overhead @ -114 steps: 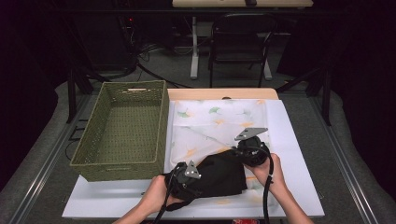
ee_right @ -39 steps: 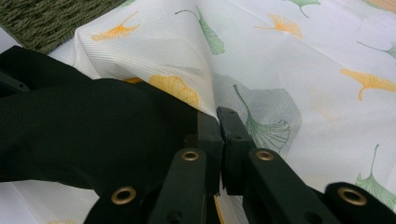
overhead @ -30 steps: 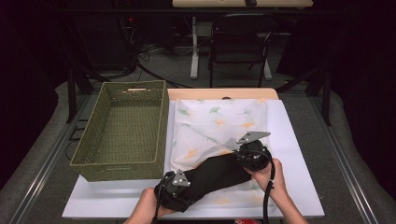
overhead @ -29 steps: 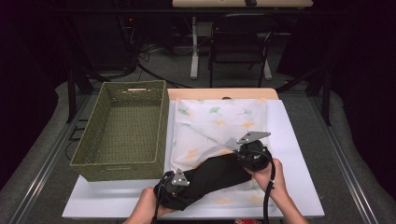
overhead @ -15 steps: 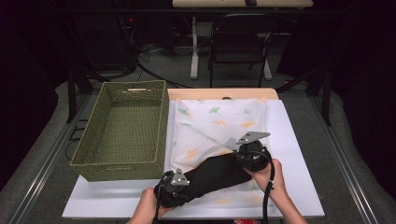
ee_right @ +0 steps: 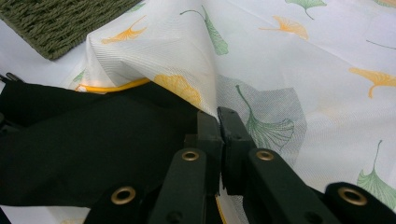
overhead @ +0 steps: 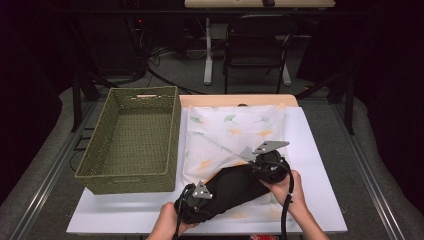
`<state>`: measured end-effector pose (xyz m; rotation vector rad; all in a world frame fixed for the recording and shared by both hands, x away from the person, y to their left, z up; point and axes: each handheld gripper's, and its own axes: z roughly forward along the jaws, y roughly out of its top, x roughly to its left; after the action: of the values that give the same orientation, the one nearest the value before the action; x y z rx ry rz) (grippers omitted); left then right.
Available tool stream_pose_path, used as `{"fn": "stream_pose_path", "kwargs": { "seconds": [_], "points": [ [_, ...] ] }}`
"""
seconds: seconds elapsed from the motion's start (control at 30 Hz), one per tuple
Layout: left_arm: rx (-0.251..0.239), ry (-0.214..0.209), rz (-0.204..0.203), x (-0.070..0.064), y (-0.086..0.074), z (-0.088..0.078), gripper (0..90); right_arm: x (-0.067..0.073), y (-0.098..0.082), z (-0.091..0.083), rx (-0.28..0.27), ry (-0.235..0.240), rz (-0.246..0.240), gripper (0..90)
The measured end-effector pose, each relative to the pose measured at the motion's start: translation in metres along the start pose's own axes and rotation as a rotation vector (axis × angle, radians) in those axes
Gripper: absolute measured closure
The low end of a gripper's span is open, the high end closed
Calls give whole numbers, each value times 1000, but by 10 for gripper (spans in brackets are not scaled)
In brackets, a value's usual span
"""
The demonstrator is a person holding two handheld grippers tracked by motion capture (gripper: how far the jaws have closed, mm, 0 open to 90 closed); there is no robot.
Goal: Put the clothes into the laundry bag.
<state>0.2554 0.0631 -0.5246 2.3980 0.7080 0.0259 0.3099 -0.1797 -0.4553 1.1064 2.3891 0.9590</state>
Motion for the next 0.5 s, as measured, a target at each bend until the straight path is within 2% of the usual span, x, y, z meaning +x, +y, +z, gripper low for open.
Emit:
{"fn": "stream_pose_path", "kwargs": {
  "seconds": [0.3, 0.33, 0.5],
  "points": [
    [-12, -8, -31, 1, 15, 8, 772, 2, 1, 1, 4, 3, 1, 884],
    [-10, -9, -25, 2, 16, 9, 773, 2, 1, 1, 4, 4, 2, 884],
    [-28, -15, -55, 7, 21, 10, 775, 2, 1, 1, 4, 6, 6, 883]
  ]
}}
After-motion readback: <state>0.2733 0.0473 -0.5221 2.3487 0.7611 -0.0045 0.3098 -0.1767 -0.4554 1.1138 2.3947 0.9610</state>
